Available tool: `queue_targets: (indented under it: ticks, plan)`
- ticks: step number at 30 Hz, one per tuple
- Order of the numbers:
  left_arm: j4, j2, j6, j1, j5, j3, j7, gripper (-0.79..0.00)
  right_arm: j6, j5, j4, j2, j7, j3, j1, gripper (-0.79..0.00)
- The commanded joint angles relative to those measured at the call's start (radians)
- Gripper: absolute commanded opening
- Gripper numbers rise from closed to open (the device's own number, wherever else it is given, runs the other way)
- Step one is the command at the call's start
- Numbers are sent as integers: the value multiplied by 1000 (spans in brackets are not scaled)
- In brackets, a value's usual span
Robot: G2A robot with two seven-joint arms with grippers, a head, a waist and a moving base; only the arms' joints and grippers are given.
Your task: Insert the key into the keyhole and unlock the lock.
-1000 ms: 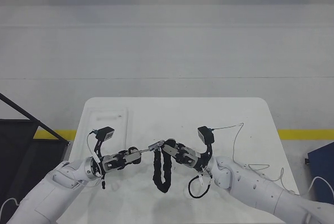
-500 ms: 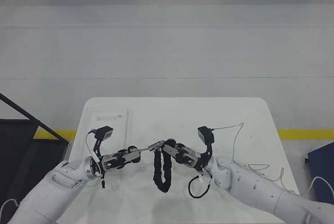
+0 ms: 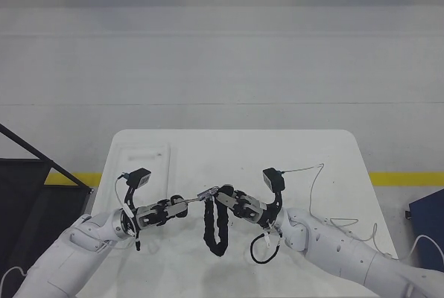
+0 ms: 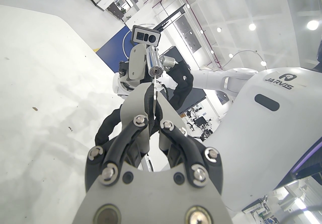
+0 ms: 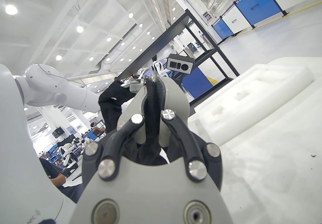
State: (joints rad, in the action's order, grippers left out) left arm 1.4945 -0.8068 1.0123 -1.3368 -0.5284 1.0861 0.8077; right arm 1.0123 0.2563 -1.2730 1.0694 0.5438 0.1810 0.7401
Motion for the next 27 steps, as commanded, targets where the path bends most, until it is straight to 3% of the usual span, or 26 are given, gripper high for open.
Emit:
queue_targets:
  ticks: [1,13,27]
  plan:
    - [0,-3,0,-1,1,3,0,-785,0,0,0,0,0,0,0,-785]
    - [2,-24,0,-18,76,32,-41,-785,0,0,0,0,0,0,0,-785]
    - [67,-38,-55,-45,147,44,-127,-785,0,0,0,0,0,0,0,-785]
